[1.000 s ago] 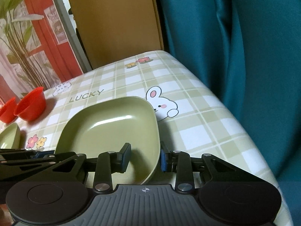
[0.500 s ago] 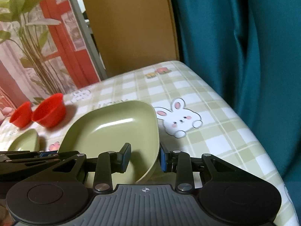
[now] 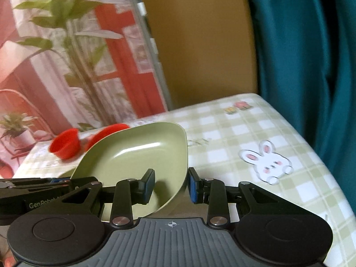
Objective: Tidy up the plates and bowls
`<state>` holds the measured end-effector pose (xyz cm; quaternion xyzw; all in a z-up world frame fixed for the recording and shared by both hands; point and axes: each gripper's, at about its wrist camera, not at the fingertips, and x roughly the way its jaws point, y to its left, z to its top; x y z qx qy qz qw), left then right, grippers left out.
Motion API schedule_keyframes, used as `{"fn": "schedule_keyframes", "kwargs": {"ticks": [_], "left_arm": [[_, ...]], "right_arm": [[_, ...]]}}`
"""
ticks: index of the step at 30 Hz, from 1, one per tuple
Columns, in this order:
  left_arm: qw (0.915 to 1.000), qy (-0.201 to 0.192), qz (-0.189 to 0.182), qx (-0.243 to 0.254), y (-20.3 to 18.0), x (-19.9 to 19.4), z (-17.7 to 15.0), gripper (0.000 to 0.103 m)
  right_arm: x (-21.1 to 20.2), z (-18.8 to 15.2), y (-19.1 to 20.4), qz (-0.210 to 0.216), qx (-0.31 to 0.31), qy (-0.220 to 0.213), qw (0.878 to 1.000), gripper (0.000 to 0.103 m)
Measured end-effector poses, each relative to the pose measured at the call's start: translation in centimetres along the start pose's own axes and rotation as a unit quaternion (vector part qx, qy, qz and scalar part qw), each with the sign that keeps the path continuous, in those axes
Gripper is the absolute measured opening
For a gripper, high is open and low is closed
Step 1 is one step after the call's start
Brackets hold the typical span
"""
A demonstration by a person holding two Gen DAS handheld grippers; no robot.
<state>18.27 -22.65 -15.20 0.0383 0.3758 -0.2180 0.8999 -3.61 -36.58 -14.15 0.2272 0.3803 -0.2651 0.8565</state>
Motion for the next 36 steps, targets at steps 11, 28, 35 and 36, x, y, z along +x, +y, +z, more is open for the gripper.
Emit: {"fn": "schedule_keyframes", "kwargs": {"ticks": [11, 28, 35, 36], "left_arm": [[0.9984, -0.033, 0.023, -0.040, 7.5, -4.5, 0.1, 0.015], [0.9954, -0.050, 0.054, -0.061, 13.5, -6.3, -0.6, 0.015], [0.9963, -0.030, 0.054, -0.059, 14.1, -4.8, -1.1, 0.015], [0.9964, -0.026, 0.054, -0.059, 14.2, -4.6, -1.3, 0.015]], "right_arm": [[0.3, 0.9, 7.6, 0.068, -0.038, 0.012, 0.997, 0.023], [4.7, 1.0, 14.4, 0.084, -0.092, 0.025, 0.992, 0.015], [6.3, -0.2, 14.8, 0.074, -0.105, 0.033, 0.991, 0.015], [6.6, -0.4, 14.6, 0.073, -0.103, 0.036, 0.991, 0.015]]}}
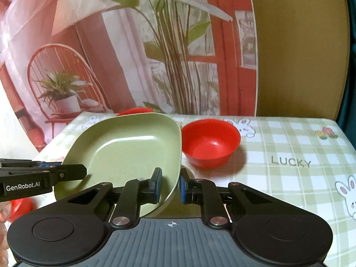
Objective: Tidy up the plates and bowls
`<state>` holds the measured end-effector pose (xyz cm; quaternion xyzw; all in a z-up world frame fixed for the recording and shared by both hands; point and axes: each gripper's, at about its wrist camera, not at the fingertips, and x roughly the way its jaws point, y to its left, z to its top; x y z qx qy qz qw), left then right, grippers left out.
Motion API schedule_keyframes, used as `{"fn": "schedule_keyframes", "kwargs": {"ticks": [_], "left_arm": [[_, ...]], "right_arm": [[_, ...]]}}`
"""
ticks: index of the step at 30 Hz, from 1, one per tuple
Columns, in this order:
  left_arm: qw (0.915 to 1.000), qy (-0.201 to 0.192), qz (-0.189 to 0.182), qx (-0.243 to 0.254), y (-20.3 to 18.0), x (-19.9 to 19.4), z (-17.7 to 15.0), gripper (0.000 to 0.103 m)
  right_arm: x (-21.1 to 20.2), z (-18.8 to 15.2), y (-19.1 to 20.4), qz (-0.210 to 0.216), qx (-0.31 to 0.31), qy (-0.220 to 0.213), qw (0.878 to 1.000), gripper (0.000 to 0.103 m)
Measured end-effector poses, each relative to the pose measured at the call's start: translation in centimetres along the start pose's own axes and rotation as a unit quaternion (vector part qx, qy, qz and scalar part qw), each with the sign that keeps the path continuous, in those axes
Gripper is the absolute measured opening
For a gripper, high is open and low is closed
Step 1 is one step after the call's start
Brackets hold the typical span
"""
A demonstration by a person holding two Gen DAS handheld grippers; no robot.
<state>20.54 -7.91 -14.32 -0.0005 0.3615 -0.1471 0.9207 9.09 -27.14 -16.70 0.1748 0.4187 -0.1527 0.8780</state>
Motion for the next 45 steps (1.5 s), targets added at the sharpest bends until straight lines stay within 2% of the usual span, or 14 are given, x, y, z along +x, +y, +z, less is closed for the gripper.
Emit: {"fn": "schedule_keyframes", "kwargs": {"ticks": [17, 41, 45], "left_arm": [[0.9987, 0.050, 0.000, 0.009, -0.2, 3.4, -2.3, 0.016], [0.9978, 0.058, 0.025, 0.021, -0.4, 4.8, -3.0, 0.016], [0.9976, 0.057, 0.029, 0.026, -0.5, 4.9, -3.0, 0.016]], "right_arm": [[2.6, -2.9, -1.5, -0.014, 0.008, 0.025, 1.000, 0.015], [4.0, -3.2, -1.5, -0.023, -0.013, 0.028, 0.999, 0.014], [4.1, -3.2, -1.5, -0.028, -0.022, 0.024, 0.999, 0.011]]}}
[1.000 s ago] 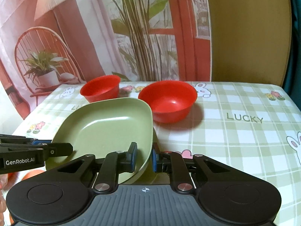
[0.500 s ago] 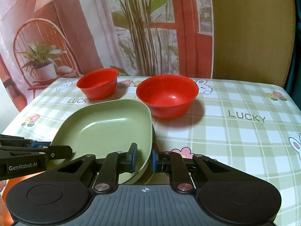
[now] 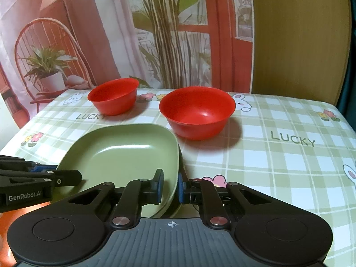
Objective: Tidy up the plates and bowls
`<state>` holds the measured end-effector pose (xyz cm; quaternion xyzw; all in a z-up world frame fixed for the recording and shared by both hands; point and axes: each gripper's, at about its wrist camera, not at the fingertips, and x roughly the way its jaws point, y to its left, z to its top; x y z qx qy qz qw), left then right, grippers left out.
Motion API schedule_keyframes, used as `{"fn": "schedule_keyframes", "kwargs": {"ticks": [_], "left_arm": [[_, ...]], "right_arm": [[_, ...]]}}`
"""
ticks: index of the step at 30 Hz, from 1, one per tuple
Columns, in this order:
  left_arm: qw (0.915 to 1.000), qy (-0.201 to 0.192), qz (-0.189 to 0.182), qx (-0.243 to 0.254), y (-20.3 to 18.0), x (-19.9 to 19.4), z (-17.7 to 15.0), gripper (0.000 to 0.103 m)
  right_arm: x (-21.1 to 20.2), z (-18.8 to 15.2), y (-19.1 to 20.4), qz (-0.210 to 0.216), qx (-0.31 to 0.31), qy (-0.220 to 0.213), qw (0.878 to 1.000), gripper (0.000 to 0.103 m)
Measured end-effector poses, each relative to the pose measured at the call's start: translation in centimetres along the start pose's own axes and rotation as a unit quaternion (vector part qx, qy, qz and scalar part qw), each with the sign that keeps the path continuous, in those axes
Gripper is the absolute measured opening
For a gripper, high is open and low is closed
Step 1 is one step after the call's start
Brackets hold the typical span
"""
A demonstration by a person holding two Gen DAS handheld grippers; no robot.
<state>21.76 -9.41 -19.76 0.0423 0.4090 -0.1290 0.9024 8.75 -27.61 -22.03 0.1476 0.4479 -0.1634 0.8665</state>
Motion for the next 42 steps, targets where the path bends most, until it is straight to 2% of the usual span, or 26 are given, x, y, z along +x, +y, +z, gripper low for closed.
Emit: {"fn": "schedule_keyframes", "kwargs": {"ticks": [12, 16, 21, 27, 36, 42], "left_arm": [[1.0000, -0.007, -0.002, -0.002, 0.0, -0.6, -0.1, 0.020], [1.0000, -0.010, -0.001, -0.001, -0.1, -0.7, -0.2, 0.020], [0.9999, -0.011, -0.001, -0.001, -0.2, -0.8, -0.3, 0.020], [0.9999, -0.010, -0.003, -0.005, -0.1, -0.9, -0.4, 0.020], [1.0000, -0.008, 0.001, -0.005, -0.1, -0.7, -0.5, 0.020], [0.9997, -0.016, -0.008, -0.019, 0.5, -1.4, -0.3, 0.020]], "right_arm": [[-0.1, 0.2, 0.1, -0.006, -0.012, -0.009, 1.000, 0.009], [-0.7, 0.3, -0.2, -0.016, -0.013, -0.018, 1.000, 0.017], [-1.3, 0.1, -0.8, -0.013, -0.001, -0.018, 1.000, 0.017], [-1.3, -0.4, -0.7, -0.012, -0.005, -0.015, 1.000, 0.008], [-0.6, -1.5, -0.3, -0.020, -0.006, -0.015, 1.000, 0.008], [-2.3, -1.2, -0.3, -0.018, 0.001, -0.040, 0.999, 0.011]]}}
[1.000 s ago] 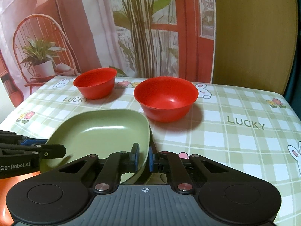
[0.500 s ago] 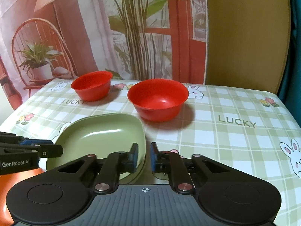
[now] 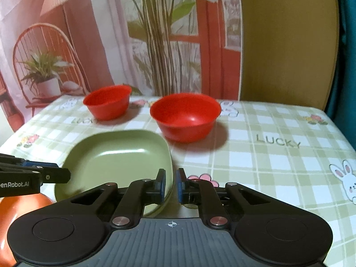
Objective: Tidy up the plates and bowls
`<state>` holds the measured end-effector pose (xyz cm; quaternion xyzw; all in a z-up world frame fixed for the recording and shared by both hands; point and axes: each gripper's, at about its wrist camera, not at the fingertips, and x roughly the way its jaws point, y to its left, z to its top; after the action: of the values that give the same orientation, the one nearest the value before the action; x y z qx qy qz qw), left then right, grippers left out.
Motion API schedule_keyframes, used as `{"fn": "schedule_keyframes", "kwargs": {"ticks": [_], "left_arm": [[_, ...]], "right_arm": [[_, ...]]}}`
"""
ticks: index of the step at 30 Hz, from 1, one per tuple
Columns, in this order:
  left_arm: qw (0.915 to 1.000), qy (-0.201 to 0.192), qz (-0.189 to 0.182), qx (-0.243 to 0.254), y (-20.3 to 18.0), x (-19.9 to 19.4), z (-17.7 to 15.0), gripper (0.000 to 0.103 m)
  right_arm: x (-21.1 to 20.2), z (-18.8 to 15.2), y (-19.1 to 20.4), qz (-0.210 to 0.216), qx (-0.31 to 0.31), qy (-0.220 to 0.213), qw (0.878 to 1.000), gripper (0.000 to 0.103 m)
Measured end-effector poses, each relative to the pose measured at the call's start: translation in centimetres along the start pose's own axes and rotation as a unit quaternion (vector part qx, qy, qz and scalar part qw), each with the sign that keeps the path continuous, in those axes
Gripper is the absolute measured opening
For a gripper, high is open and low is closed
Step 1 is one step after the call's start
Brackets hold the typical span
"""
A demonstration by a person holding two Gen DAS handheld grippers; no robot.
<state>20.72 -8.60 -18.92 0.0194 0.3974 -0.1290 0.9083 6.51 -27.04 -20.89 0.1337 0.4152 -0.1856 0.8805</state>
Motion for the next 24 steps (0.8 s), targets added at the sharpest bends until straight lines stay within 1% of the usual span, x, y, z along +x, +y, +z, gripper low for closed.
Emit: {"fn": "schedule_keyframes", "kwargs": {"ticks": [2, 4, 6, 7, 8, 10, 11, 13, 15, 17, 18, 19, 21, 23, 24], "left_arm": [[0.9999, -0.004, -0.006, -0.007, 0.5, -0.5, 0.1, 0.020], [0.9999, -0.006, 0.000, -0.010, 0.9, -1.2, 0.1, 0.020], [0.9999, -0.003, 0.009, -0.009, 1.4, -1.8, 0.1, 0.026], [0.9999, -0.004, 0.011, -0.011, 1.8, -2.2, 0.0, 0.035], [0.9998, -0.007, 0.010, -0.017, 2.2, -2.7, -0.1, 0.040], [0.9993, -0.013, 0.001, -0.035, 3.3, -3.6, -0.3, 0.041], [0.9989, -0.010, -0.005, -0.045, 3.8, -3.9, -0.4, 0.043], [0.9978, -0.003, -0.017, -0.064, 4.9, -4.5, -0.6, 0.047], [0.9972, -0.008, -0.019, -0.072, 5.7, -5.4, -0.8, 0.051], [0.9966, -0.025, -0.021, -0.075, 6.2, -6.7, -1.2, 0.063], [0.9959, -0.031, -0.022, -0.082, 6.4, -7.2, -1.5, 0.066], [0.9948, -0.037, -0.026, -0.091, 6.7, -7.7, -1.8, 0.067], [0.9935, -0.047, -0.032, -0.098, 7.2, -8.5, -2.3, 0.067], [0.9941, -0.061, -0.033, -0.084, 7.2, -9.1, -2.7, 0.066], [0.9950, -0.064, -0.025, -0.073, 7.1, -9.4, -2.9, 0.066]], "right_arm": [[-0.7, 0.1, 0.0, 0.004, 0.006, -0.006, 1.000, 0.011], [-1.4, 0.1, 0.0, 0.014, 0.014, -0.010, 1.000, 0.017], [-2.2, 0.0, 0.1, 0.021, 0.018, -0.012, 1.000, 0.018], [-2.5, 0.0, 0.3, 0.024, 0.018, -0.012, 0.999, 0.018], [-2.8, 0.0, 0.4, 0.027, 0.018, -0.012, 0.999, 0.018], [-3.3, 0.0, 1.0, 0.035, 0.014, -0.012, 0.999, 0.018], [-3.5, 0.0, 1.3, 0.039, 0.011, -0.011, 0.999, 0.018], [-4.0, 0.0, 2.0, 0.049, 0.004, -0.009, 0.999, 0.022], [-4.5, 0.1, 2.7, 0.060, -0.003, -0.006, 0.998, 0.025], [-4.8, 0.1, 3.3, 0.065, -0.005, -0.004, 0.998, 0.028], [-5.0, 0.1, 3.5, 0.069, -0.004, -0.002, 0.998, 0.028], [-5.2, 0.1, 3.8, 0.073, -0.002, 0.001, 0.997, 0.029], [-5.4, -0.1, 4.2, 0.079, 0.000, 0.006, 0.997, 0.029], [-5.6, -0.3, 4.6, 0.084, 0.001, 0.013, 0.996, 0.033], [-5.6, -0.4, 4.8, 0.085, 0.002, 0.017, 0.996, 0.037]]}}
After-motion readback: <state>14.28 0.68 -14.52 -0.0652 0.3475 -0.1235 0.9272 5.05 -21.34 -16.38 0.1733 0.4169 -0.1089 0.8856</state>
